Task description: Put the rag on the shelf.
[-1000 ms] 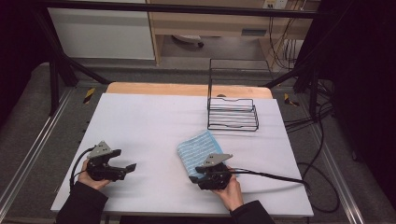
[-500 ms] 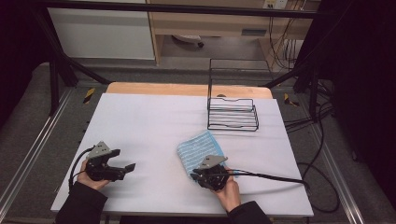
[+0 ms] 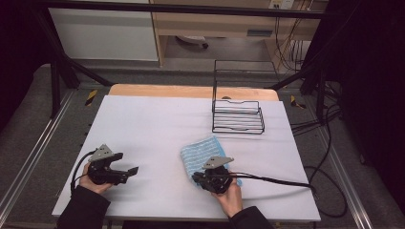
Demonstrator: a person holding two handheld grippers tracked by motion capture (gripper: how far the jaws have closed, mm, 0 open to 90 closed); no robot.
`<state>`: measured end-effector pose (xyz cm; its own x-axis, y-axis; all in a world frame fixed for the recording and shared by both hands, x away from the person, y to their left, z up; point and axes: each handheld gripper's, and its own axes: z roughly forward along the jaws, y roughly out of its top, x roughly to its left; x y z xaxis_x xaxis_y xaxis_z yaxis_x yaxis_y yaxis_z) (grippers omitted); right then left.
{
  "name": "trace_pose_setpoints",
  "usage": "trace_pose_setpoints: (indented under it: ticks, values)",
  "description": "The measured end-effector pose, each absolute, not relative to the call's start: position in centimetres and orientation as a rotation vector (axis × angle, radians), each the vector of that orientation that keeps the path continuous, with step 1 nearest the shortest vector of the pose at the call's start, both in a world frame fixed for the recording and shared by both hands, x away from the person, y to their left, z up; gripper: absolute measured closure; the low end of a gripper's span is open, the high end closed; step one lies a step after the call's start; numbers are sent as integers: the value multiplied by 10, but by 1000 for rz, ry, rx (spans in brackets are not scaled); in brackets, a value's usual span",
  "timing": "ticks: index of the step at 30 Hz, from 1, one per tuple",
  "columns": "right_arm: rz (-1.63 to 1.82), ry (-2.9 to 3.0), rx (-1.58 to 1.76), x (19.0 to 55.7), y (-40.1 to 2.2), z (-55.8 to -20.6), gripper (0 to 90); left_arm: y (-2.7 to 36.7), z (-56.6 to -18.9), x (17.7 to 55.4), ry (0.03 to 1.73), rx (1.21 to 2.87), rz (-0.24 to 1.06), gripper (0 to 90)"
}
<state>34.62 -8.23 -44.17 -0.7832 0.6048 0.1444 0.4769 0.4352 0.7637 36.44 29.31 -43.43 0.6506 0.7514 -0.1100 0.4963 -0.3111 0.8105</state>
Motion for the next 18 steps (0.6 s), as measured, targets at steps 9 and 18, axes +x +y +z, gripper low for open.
trace_pose_setpoints:
  ticks: [9,18]
  values:
    - [1318,2532,1020,346,-61,-443,827,293,-434,364,974,1982,366,95]
    - [1272,2548,1024,346,-46,-449,807,293,-434,364,970,1987,367,95]
